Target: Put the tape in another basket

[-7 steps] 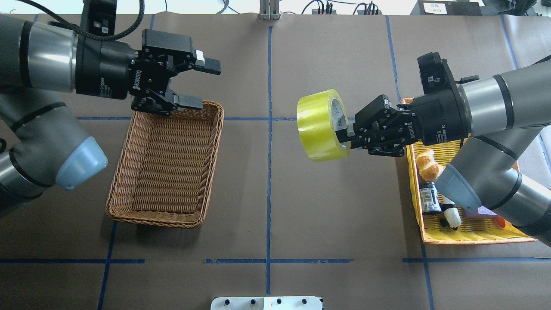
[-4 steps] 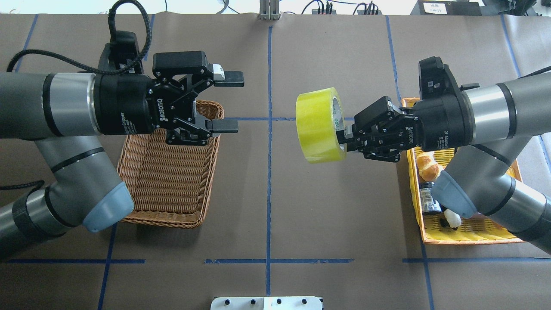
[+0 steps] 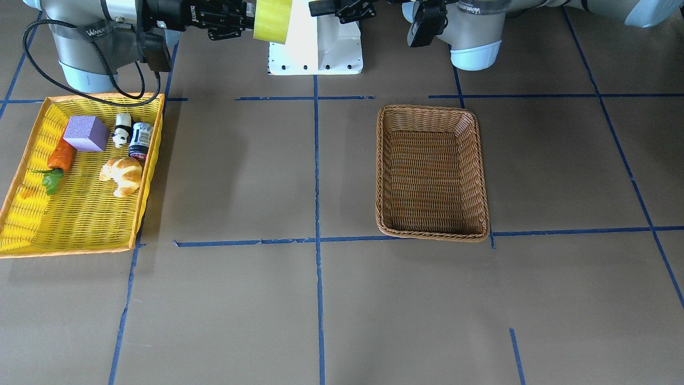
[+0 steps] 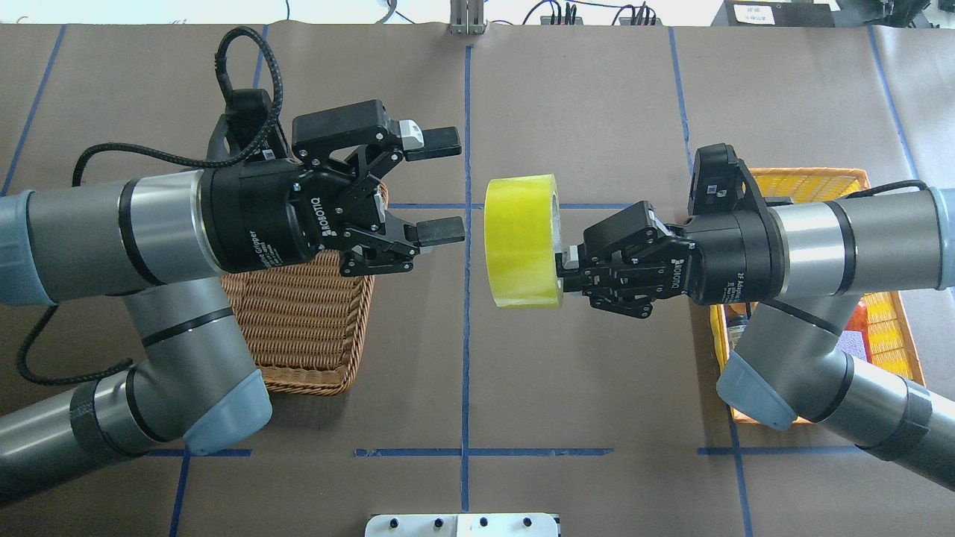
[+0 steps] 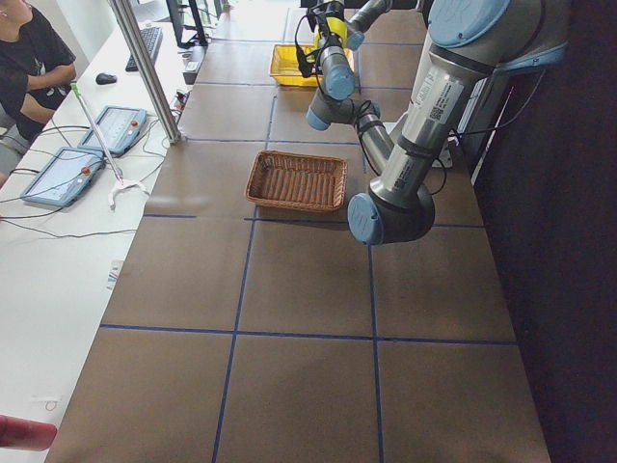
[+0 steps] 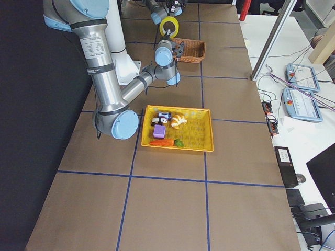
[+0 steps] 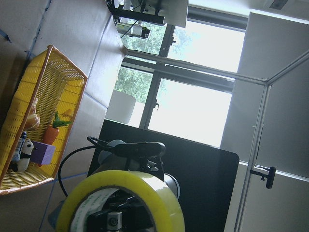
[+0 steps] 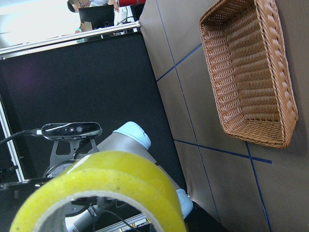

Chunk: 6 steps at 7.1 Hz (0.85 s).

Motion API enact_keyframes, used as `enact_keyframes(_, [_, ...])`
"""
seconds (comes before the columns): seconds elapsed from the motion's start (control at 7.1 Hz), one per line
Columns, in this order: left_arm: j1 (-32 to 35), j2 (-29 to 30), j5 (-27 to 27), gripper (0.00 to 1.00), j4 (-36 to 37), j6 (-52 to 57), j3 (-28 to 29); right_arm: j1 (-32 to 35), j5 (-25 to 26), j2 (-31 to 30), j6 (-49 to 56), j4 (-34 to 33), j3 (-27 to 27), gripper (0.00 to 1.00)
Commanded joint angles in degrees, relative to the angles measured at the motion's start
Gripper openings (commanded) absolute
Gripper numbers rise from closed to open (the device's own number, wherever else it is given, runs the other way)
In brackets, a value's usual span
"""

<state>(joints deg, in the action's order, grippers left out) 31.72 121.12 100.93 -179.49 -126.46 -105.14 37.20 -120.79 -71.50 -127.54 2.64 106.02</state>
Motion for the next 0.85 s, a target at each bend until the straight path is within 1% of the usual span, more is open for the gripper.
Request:
enact_keyframes(0.0, [-2.28,0.17,-3.46,1.0,-2.18,0.07,0.37,-0.2,0.12,0.48,-0.87,0.17,0.06,0.01])
enact_keyframes(0.14, [-2.54,0.61,-4.77,1.0,-2.27,0.07,0.46,-0.55,0.12,0.57,-1.04,0.17,0.15,0.01])
enact_keyframes(0.28, [-4.98,0.53,-7.83,1.0,-4.18,0.07,0.64,-0.99,0.12,0.75,-1.3,0.26,0.15,0.01])
enact_keyframes(0.42, [-6.48,0.53,-9.68,1.0,-5.07,0.16,0.73,-1.25,0.38,0.84,-1.31,0.17,0.15,0.01])
enact_keyframes(0.56, [-6.5,0.53,-9.7,1.0,-5.08,0.16,0.73,-1.95,1.43,0.84,-1.22,0.17,0.06,0.01])
enact_keyframes(0.7, [-6.5,0.7,-9.7,0.86,-5.08,0.16,0.73,-2.31,1.52,0.84,-1.22,0.17,0.06,0.02])
